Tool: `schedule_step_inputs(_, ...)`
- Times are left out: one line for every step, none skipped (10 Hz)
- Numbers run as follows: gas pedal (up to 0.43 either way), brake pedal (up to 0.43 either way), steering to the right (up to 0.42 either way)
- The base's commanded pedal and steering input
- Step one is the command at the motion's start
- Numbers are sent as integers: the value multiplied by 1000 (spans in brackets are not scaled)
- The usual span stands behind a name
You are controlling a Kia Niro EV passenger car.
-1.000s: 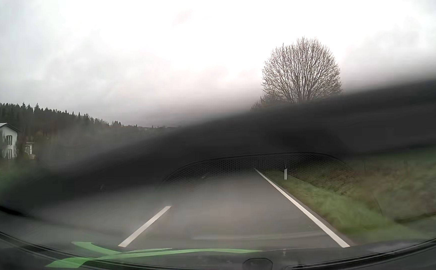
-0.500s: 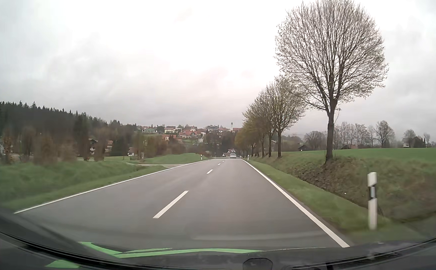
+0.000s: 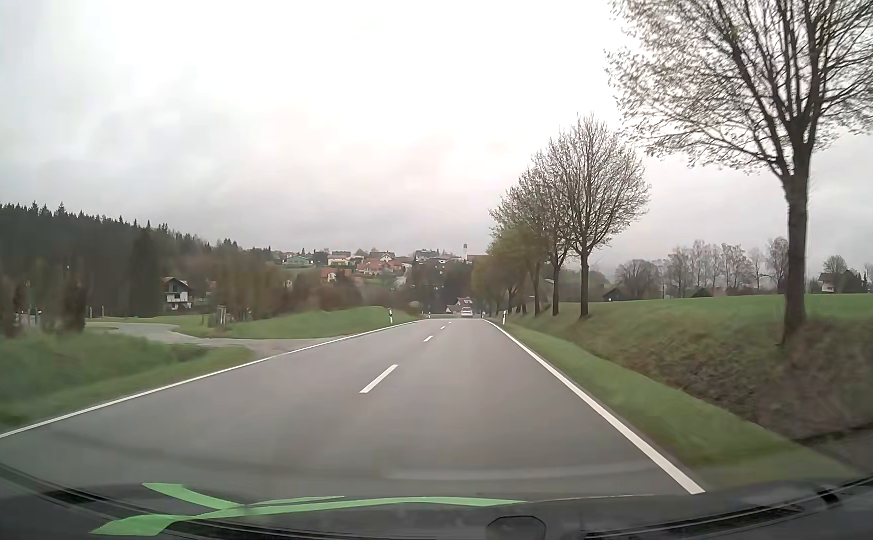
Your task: Follow the waypoints while adhering to traffic rules and regulations
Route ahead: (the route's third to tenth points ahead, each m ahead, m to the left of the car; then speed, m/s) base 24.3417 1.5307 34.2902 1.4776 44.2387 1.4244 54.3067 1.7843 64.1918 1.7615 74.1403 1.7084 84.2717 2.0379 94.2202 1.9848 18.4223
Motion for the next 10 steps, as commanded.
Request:
schedule_step_inputs(0, 0, 1)
schedule_step_inputs(0, 0, 2)
schedule_step_inputs(0, 0, 2)
schedule_step_inputs(0, 0, 2)
schedule_step_inputs(0, 0, 2)
schedule_step_inputs(0, 0, 1)
schedule_step_inputs(0, 0, 1)
schedule_step_inputs(0, 0, 2)
schedule_step_inputs(0, 0, 2)
schedule_step_inputs(0, 0, 2)
